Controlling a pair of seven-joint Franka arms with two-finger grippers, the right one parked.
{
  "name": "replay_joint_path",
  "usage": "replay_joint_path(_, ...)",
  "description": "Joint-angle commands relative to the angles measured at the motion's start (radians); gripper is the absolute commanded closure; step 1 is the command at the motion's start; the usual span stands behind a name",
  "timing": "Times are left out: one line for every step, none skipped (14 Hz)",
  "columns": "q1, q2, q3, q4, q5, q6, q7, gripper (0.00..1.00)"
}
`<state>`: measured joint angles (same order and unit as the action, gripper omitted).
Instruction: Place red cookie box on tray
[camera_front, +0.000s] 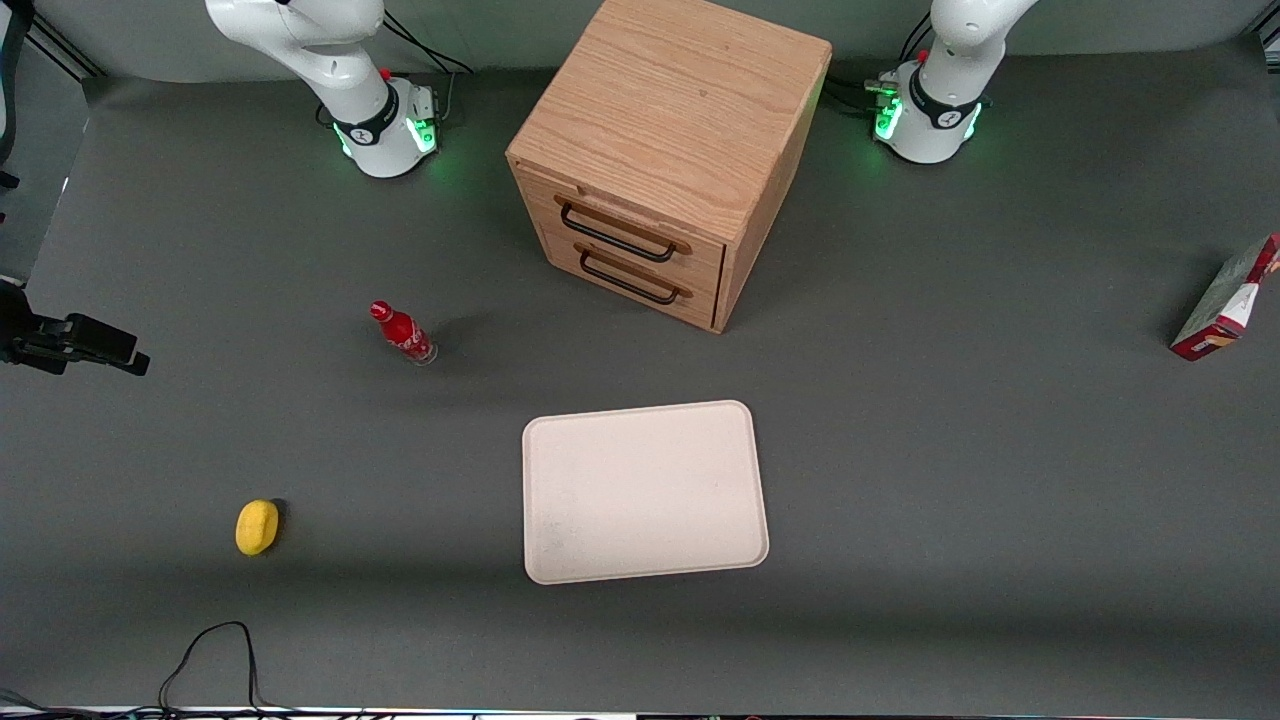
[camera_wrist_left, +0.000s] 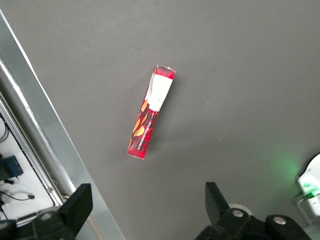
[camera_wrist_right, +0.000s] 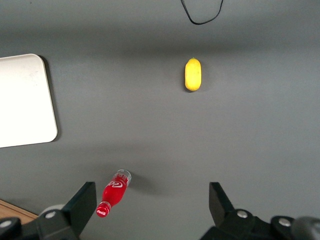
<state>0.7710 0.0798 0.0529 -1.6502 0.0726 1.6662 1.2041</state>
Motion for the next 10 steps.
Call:
replay_joint_path(-0.010,-0.070,-0.021,-0.083,0.035,0.043,0.157,0.00)
replay_joint_path(-0.010,-0.080,-0.024,-0.104,0.047,0.059,0.245,0.00)
replay_joint_path(-0.012,-0.086,-0.024,-0.120,0.049,0.073,0.326,0.00)
replay_joint_path(-0.013,-0.095,-0.025,-0.135,0.049,0.088,0.383,0.00)
replay_joint_path(-0.022,-0.106,-0.025,-0.154,0.050,0.102,0.415,0.00)
replay_joint_path(-0.024,-0.118,-0.025,-0.180,0.052,0.121,0.422,0.00)
replay_joint_path(-0.022,-0.127,-0.024,-0.218,0.052,0.150,0.420,0.00)
replay_joint_path(-0.019,-0.136,-0.024,-0.259,0.052,0.191,0.422,0.00)
replay_joint_path(-0.016,-0.140,-0.022,-0.299,0.050,0.232,0.420,0.00)
replay_joint_path(-0.013,-0.140,-0.019,-0.331,0.050,0.269,0.420,0.00)
